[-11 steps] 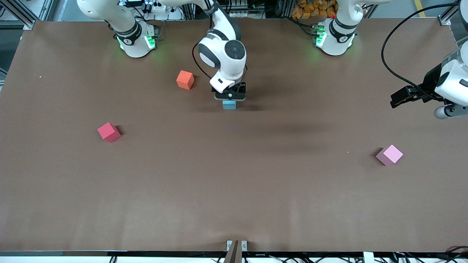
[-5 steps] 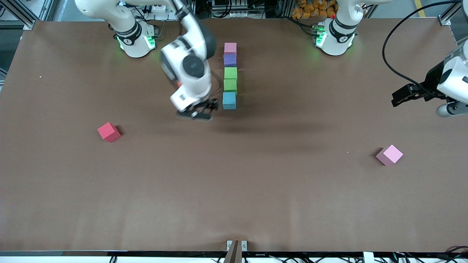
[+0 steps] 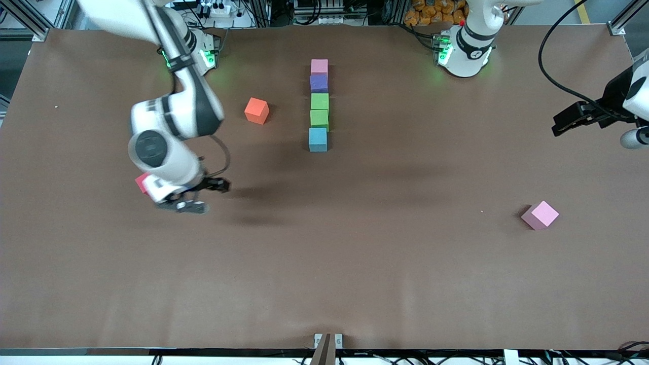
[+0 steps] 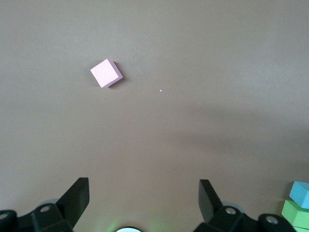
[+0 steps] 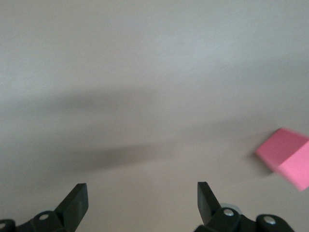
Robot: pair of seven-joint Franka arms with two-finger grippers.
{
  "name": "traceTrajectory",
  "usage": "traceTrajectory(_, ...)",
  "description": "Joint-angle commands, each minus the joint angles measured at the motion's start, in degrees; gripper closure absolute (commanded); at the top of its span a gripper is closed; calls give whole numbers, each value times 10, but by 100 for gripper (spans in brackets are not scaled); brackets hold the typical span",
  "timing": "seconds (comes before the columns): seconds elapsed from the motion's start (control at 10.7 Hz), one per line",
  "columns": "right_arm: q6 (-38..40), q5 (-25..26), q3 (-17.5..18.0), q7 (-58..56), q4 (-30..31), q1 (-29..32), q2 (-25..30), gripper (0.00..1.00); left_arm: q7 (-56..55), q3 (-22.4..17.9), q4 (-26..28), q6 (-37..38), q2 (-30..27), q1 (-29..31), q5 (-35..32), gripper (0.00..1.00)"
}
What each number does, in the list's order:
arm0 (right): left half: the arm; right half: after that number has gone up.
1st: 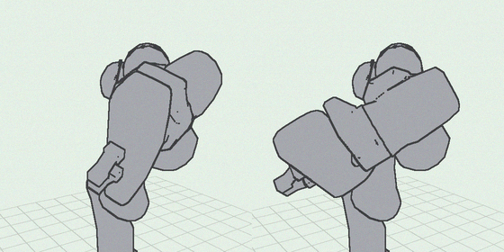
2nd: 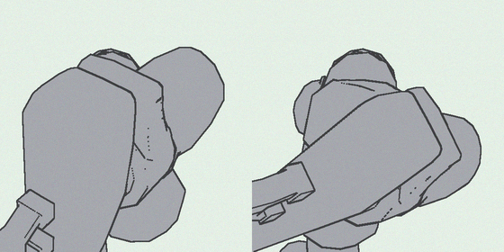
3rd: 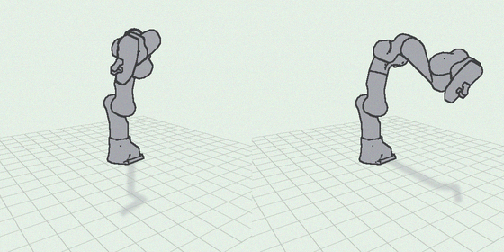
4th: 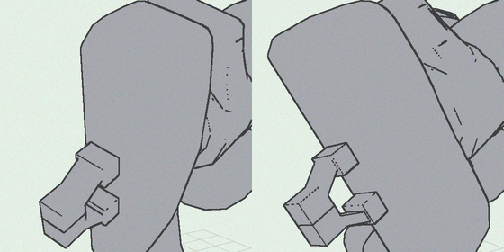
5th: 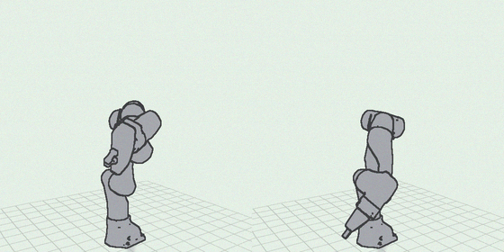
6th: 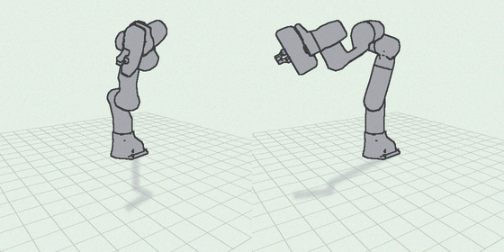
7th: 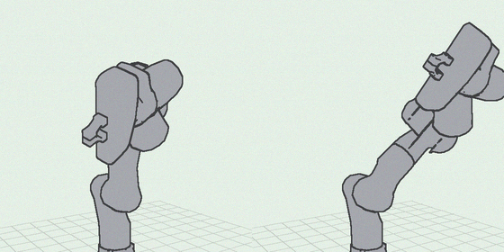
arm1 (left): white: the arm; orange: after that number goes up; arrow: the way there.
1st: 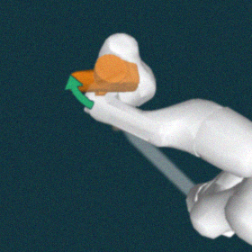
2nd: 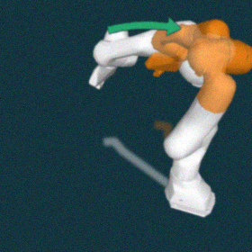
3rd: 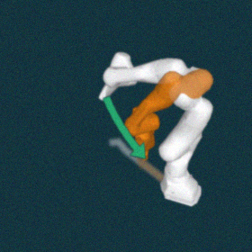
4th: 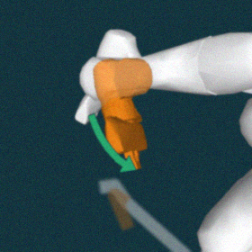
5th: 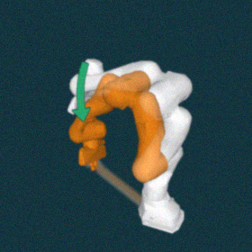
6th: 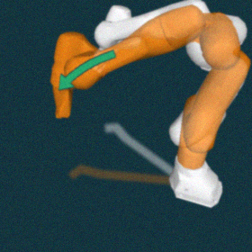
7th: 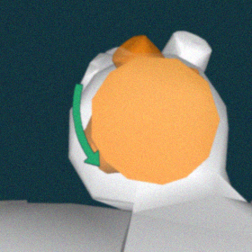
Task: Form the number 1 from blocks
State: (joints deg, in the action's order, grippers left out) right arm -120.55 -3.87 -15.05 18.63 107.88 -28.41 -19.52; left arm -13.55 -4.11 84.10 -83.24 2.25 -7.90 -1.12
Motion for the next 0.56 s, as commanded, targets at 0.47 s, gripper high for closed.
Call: traceTrajectory(0.47, 56, -1, 29, -131, 22, 97, 58, 0, 16, 23, -32, 35, -8, -2, 21, 0)
